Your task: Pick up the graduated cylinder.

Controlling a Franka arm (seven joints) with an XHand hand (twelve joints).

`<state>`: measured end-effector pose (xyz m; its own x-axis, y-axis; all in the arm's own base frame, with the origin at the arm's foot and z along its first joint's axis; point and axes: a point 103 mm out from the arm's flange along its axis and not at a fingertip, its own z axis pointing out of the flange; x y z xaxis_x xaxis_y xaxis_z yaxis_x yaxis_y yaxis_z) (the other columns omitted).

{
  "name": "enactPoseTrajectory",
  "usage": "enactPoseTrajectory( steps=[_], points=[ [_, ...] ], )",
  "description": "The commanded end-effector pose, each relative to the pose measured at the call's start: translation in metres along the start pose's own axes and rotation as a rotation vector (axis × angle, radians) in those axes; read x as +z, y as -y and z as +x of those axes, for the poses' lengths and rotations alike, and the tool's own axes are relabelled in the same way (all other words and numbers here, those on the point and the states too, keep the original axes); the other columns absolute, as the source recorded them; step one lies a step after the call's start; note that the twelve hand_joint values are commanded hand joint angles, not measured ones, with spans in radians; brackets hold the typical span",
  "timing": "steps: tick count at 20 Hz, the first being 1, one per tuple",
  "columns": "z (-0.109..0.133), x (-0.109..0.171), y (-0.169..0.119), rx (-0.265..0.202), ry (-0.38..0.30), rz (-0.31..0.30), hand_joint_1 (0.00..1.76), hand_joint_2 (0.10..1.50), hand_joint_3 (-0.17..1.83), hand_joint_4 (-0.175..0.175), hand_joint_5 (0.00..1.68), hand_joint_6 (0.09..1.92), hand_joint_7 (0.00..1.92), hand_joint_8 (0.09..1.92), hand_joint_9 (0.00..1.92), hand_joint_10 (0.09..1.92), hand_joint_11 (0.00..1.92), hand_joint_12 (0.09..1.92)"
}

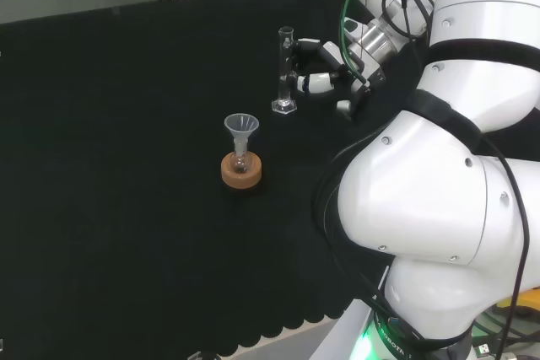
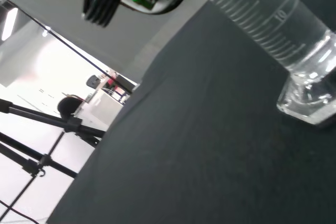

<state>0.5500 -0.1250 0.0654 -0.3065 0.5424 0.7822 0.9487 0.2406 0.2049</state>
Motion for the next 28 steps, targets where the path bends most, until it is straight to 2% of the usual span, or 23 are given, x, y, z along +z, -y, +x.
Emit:
enactPoseTrajectory(
  steps=[1,11,20,28],
  points=[
    [0.002,0.002,-0.004,-0.006,-0.032,-0.027,1.04,0.62,0.70,-0.008,0.64,0.10,0.50,0.59,0.69,0.52,0.40,1.29],
    [0.001,0.009,-0.006,-0.017,-0.093,-0.021,1.05,0.62,0.71,-0.001,0.69,0.20,0.61,0.56,0.78,0.48,0.48,1.26],
    [0.001,0.014,-0.010,-0.030,-0.100,-0.008,1.08,0.62,0.71,-0.003,0.60,0.44,0.65,0.53,0.87,0.40,0.56,1.23],
    [0.001,0.017,-0.010,-0.031,-0.129,-0.036,1.11,0.62,0.71,-0.012,0.57,0.54,0.67,0.54,0.95,0.38,0.68,1.16]
  ],
)
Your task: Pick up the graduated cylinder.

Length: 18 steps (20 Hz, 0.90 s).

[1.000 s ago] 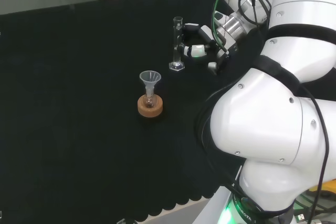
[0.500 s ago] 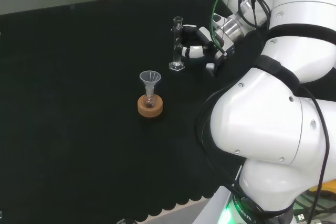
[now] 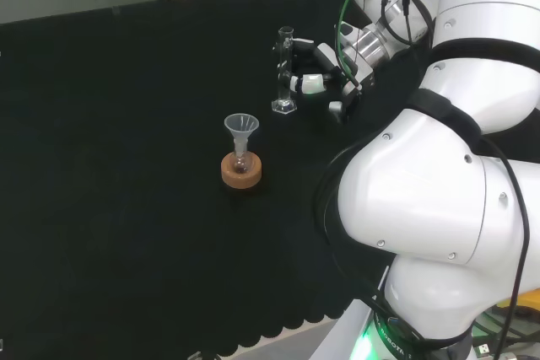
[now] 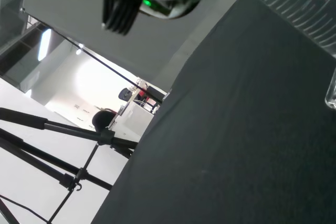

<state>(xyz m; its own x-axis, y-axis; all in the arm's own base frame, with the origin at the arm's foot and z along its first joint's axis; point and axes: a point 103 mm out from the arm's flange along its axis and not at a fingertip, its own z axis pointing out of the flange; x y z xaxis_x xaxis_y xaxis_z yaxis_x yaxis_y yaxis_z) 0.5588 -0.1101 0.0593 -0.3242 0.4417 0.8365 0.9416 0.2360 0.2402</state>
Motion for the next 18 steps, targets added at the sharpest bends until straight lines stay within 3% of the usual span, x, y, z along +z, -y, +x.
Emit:
enactPoseTrajectory(
  steps=[1,6,18],
  points=[
    [0.0003,0.0042,0.0003,-0.006,-0.017,-0.009,1.12,0.63,0.70,-0.013,0.57,0.55,0.68,0.54,0.96,0.37,0.70,1.14],
    [0.0008,0.0039,0.0002,-0.016,-0.021,0.003,1.13,0.63,0.70,-0.014,0.58,0.60,0.80,0.52,1.07,0.31,0.77,1.10],
    [0.0011,0.0045,-0.0013,-0.020,-0.033,-0.021,1.14,0.64,0.70,0.002,0.65,0.64,0.82,0.50,1.10,0.27,0.82,1.08]
  ],
)
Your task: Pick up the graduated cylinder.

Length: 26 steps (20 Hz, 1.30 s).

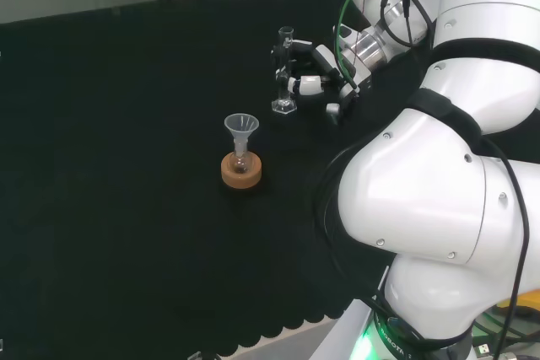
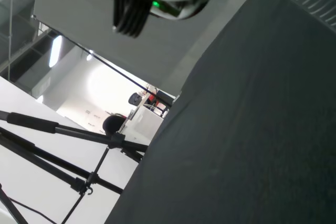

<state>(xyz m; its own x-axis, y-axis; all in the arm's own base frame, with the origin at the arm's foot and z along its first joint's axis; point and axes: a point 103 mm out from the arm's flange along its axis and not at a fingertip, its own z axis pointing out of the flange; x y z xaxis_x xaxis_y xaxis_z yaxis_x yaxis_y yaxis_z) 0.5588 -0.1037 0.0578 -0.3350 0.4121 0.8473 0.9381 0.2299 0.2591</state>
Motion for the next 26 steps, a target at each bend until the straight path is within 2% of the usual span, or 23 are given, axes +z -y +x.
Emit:
enactPoseTrajectory(
  steps=[1,9,15,22,25,26],
  points=[
    [0.000,-0.002,0.000,-0.006,-0.001,-0.007,1.14,0.64,0.70,0.001,0.65,0.64,0.82,0.50,1.10,0.27,0.82,1.08],
    [-0.001,0.004,0.000,-0.002,-0.006,0.006,1.14,0.68,0.69,-0.008,0.65,0.65,0.81,0.52,1.12,0.25,0.86,1.06],
    [-0.003,0.004,0.000,-0.004,-0.007,-0.006,1.14,0.72,0.67,-0.011,0.68,0.67,0.82,0.56,1.16,0.23,0.94,1.00],
    [0.000,0.006,-0.003,-0.011,0.007,-0.013,1.13,0.81,0.63,0.007,0.80,0.64,0.92,0.56,1.23,0.17,1.05,0.92],
    [0.004,0.009,-0.004,-0.016,0.052,0.001,1.12,0.86,0.61,0.020,0.85,0.61,0.97,0.54,1.26,0.14,1.10,0.89],
    [0.007,0.009,-0.004,-0.015,0.090,0.000,1.10,0.95,0.46,-0.004,0.86,0.81,0.99,0.54,1.28,0.13,1.12,0.88]
  ],
)
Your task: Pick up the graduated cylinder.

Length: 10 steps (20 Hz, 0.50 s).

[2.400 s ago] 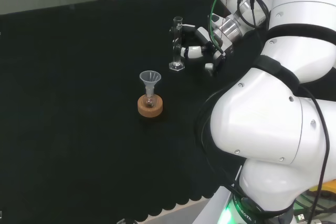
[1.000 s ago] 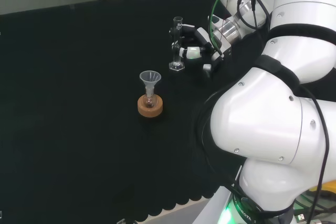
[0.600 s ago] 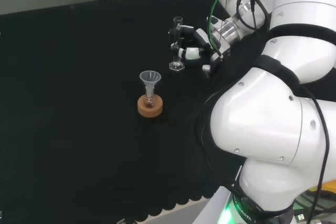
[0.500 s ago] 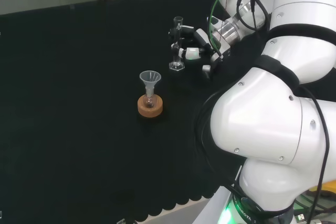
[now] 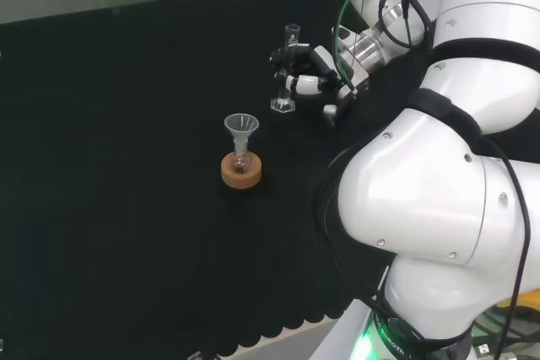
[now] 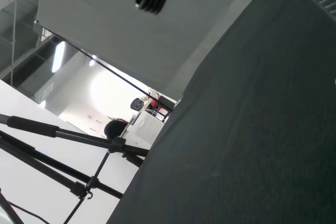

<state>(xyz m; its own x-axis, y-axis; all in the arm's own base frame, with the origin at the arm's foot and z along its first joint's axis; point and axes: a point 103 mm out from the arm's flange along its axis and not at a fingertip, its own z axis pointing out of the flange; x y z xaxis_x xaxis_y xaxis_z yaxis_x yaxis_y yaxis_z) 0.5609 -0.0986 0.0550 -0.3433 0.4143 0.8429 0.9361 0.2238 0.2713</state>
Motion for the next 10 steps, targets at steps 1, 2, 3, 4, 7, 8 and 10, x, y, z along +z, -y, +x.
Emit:
enactPoseTrajectory(
  steps=[1,2,3,4,7,8,10],
  points=[
    [0.011,0.002,-0.002,-0.010,0.122,0.027,1.09,1.03,0.29,-0.023,0.85,0.99,1.01,0.53,1.29,0.12,1.14,0.87],
    [0.013,0.001,-0.003,-0.008,0.155,0.043,1.08,1.10,0.17,-0.036,0.85,1.09,1.04,0.52,1.31,0.11,1.17,0.86],
    [0.017,0.000,-0.004,-0.008,0.199,0.058,1.08,1.13,0.10,-0.048,0.86,1.14,1.06,0.52,1.32,0.11,1.18,0.85],
    [0.020,-0.002,-0.005,-0.009,0.243,0.078,1.08,1.15,0.05,-0.060,0.87,1.15,1.08,0.50,1.33,0.10,1.20,0.84],
    [0.027,-0.008,-0.006,-0.005,0.325,0.114,1.11,1.16,0.01,-0.109,0.90,1.12,1.12,0.48,1.37,0.09,1.24,0.81],
    [0.030,-0.010,-0.007,-0.004,0.350,0.127,1.11,1.16,0.00,-0.119,0.91,1.11,1.13,0.47,1.37,0.09,1.24,0.80],
    [0.034,-0.013,-0.008,-0.005,0.394,0.159,1.12,1.15,0.00,-0.132,0.93,1.10,1.15,0.45,1.39,0.09,1.25,0.78]
  ],
)
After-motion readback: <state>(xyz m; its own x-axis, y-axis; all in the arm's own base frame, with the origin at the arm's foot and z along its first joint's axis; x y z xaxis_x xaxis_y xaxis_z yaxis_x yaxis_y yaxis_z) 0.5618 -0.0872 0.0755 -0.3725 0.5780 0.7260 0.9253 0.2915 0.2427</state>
